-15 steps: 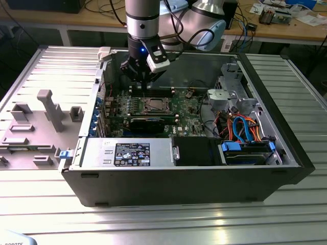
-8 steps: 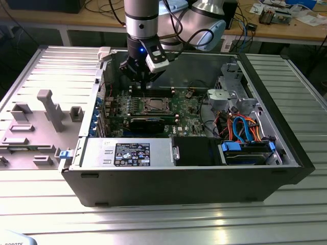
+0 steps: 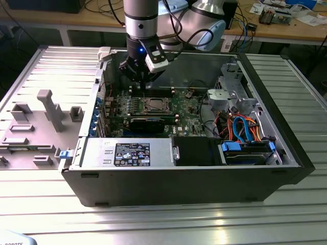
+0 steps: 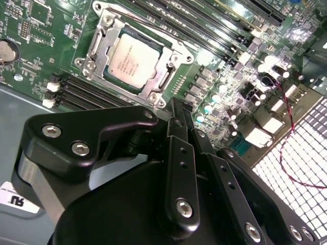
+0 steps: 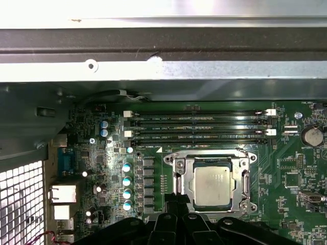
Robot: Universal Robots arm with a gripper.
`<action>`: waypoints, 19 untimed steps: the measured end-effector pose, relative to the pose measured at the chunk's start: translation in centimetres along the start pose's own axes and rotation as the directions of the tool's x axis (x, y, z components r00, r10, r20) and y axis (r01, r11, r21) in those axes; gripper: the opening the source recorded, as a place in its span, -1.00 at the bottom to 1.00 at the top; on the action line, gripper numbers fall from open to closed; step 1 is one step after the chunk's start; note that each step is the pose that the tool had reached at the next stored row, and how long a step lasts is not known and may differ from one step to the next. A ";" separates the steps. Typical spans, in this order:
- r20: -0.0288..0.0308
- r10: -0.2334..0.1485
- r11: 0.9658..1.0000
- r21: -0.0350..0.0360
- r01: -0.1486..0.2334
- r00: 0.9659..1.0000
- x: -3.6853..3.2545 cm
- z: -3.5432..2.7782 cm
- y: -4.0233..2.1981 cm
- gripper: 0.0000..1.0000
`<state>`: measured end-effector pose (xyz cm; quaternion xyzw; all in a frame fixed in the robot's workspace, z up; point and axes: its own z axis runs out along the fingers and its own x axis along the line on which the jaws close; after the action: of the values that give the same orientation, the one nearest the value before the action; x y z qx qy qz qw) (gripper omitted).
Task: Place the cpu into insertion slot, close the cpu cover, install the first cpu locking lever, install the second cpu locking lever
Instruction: 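Install the first cpu locking lever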
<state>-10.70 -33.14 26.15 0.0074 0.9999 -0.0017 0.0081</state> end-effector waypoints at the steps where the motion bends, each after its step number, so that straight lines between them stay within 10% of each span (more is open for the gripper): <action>1: 0.000 0.000 1.000 0.000 0.000 1.000 0.13 0.02 0.00 -0.79; 10: 0.000 -0.050 0.999 -0.002 0.050 0.999 1.07 0.24 0.43 -0.79; 19: 0.001 -0.099 0.995 -0.003 0.099 0.995 1.15 0.34 2.30 -0.79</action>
<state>-11.82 -30.83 25.79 -0.0420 0.9991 -0.0006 0.0082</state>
